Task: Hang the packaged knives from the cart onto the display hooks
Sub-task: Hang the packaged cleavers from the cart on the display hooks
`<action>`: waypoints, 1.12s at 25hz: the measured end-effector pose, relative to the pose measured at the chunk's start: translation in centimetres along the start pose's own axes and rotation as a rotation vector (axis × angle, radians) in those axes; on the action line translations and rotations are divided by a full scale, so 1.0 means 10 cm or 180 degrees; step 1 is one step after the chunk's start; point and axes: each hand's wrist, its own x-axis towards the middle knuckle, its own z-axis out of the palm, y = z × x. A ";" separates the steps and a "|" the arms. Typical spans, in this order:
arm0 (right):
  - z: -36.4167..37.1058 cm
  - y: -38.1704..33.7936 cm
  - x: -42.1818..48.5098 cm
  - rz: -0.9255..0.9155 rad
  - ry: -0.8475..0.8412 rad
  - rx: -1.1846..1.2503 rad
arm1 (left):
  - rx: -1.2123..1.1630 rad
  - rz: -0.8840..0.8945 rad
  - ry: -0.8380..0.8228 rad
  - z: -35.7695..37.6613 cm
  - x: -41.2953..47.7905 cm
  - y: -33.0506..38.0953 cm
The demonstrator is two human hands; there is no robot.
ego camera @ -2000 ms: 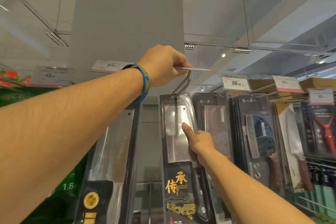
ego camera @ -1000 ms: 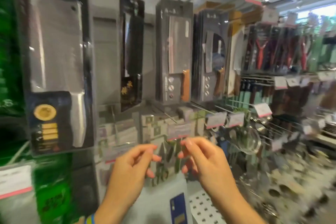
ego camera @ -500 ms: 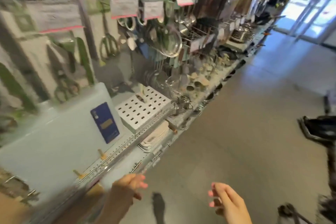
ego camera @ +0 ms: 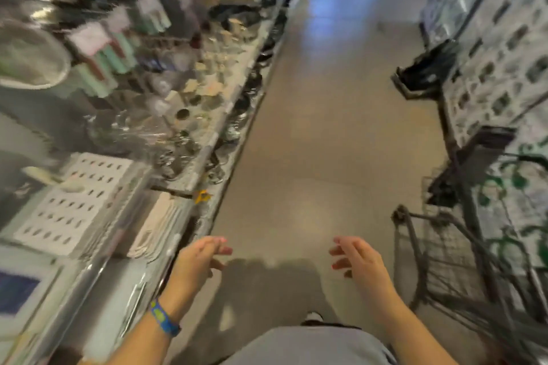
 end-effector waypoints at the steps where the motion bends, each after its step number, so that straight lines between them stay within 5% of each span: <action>1: -0.22 0.01 0.10 -0.0037 0.0074 0.0101 | 0.0108 0.0054 -0.0121 0.25 0.10 0.12; 14: -1.76 0.45 0.80 0.0786 0.1934 0.1074 | 0.1349 -0.0044 -0.2043 2.89 1.60 1.20; 22: -1.90 -0.08 1.37 0.1029 0.2868 0.1513 | 0.2078 0.0550 -0.3305 4.37 2.66 2.23; 28: -1.90 -0.12 1.42 0.1261 0.3303 0.1899 | 0.2467 0.0487 -0.3688 4.88 2.78 2.33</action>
